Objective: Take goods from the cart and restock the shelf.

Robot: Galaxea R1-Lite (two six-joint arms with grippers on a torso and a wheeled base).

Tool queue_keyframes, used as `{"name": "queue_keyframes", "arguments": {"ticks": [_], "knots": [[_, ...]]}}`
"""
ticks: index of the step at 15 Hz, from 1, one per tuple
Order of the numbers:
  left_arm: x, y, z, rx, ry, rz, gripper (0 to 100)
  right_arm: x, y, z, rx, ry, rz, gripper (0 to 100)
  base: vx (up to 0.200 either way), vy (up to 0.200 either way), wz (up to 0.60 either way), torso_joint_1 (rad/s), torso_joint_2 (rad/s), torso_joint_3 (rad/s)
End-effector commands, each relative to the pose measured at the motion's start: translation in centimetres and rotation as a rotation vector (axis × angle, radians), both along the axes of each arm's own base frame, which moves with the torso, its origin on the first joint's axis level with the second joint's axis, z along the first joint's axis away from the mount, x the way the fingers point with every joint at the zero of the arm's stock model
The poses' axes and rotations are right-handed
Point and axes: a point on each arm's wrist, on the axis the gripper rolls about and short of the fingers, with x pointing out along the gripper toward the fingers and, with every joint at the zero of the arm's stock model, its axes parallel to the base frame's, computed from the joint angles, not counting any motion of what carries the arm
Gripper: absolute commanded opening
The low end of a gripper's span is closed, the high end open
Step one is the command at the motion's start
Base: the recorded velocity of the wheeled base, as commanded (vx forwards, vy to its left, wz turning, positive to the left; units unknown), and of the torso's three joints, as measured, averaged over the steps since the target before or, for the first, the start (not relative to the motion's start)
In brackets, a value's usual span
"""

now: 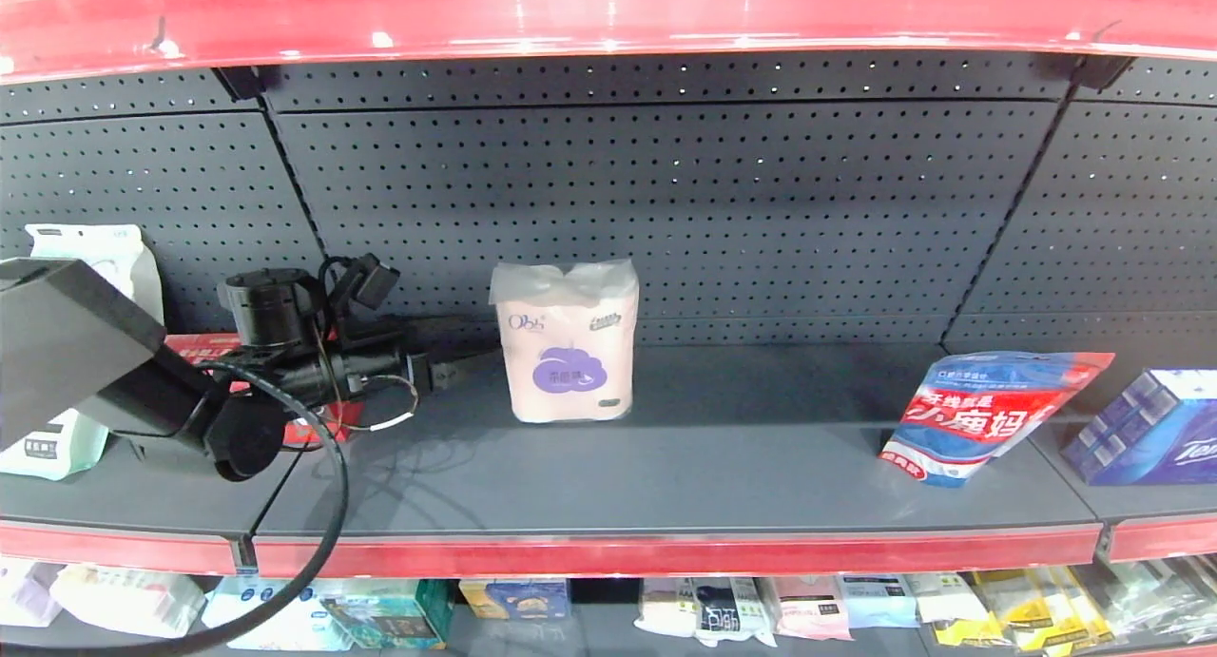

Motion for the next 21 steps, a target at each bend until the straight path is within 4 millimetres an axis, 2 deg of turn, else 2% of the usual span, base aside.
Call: {"name": "queue_keyframes", "arguments": {"ticks": [1, 5, 8, 12, 16, 21], "knots": [[1.1, -0.3, -0.1, -0.002, -0.020, -0.012, 100, 0.0, 0.0, 0.0, -0.002, 0.001, 0.000, 0, 0.000, 0.000, 0.00, 0.000, 0.00, 0.000], [1.7, -1.2, -0.8, -0.008, -0.010, -0.063, 100, 0.0, 0.0, 0.0, -0.003, 0.003, 0.000, 0, 0.000, 0.000, 0.00, 0.000, 0.00, 0.000], [3.0, -1.8, -1.0, -0.012, -0.038, -0.080, 100, 0.0, 0.0, -0.1, -0.004, 0.004, 0.000, 0, 0.000, 0.000, 0.00, 0.000, 0.00, 0.000], [3.7, -2.8, -1.7, -0.014, -0.037, -0.118, 100, 0.0, 0.0, -0.3, -0.012, 0.015, 0.003, 0, 0.000, 0.000, 0.00, 0.000, 0.00, 0.000], [4.7, -3.2, -1.4, -0.021, -0.066, -0.146, 100, 0.0, 0.0, -0.4, -0.011, 0.018, 0.000, 0, 0.000, 0.000, 0.00, 0.000, 0.00, 0.000], [5.4, -5.0, -1.4, -0.026, -0.087, -0.193, 100, 0.1, 0.0, -0.7, -0.018, 0.034, 0.002, 0, 0.000, 0.000, 0.00, 0.000, 0.00, 0.000]]}}
